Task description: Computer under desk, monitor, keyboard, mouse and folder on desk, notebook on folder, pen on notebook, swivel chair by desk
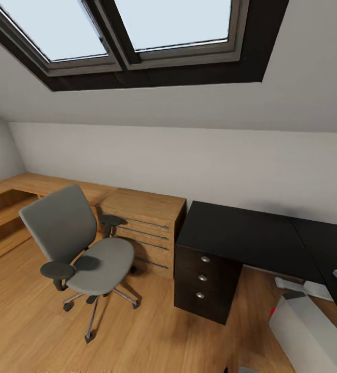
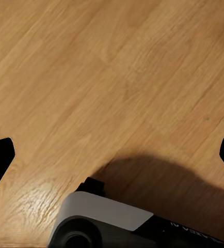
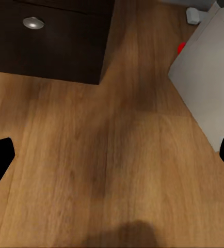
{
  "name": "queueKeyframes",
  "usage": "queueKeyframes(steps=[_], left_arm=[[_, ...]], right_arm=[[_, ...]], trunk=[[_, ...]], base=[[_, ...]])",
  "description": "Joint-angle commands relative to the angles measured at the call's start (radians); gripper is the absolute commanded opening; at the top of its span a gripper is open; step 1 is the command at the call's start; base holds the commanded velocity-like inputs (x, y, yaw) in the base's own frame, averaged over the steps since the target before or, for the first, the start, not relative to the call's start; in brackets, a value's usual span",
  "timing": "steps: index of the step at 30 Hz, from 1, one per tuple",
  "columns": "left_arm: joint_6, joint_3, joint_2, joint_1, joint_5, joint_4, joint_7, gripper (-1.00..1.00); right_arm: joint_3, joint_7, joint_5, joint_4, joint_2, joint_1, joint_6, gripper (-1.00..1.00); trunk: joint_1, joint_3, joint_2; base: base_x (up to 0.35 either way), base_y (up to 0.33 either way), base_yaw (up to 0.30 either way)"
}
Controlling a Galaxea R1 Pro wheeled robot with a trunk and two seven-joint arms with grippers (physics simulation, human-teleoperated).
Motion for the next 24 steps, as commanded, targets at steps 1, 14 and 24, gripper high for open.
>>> queueKeyframes(steps=[1, 14, 24], left_arm=[[0.003, -0.009, 0.001, -0.001, 0.007, -0.002, 0.007, 1.0], [0.048, -0.01, -0.004, -0.001, 0.003, -0.004, 0.005, 1.0], [0.057, -0.013, -0.014, -0.001, 0.001, -0.002, 0.005, 1.0]], right_arm=[[0.01, -0.002, -0.006, 0.002, -0.001, 0.006, -0.023, 1.0], [0.02, -0.003, 0.075, 0.003, 0.009, 0.095, -0.353, 1.0], [0.019, -0.005, 0.093, 0.003, 0.005, 0.106, -0.4, 1.0]], trunk=[[-0.004, 0.002, 0.006], [-0.054, 0.043, 0.097], [-0.092, 0.074, 0.167]], base=[[0.0, 0.0, 0.28], [0.0, 0.0, 0.28], [0.0, 0.0, 0.281]])
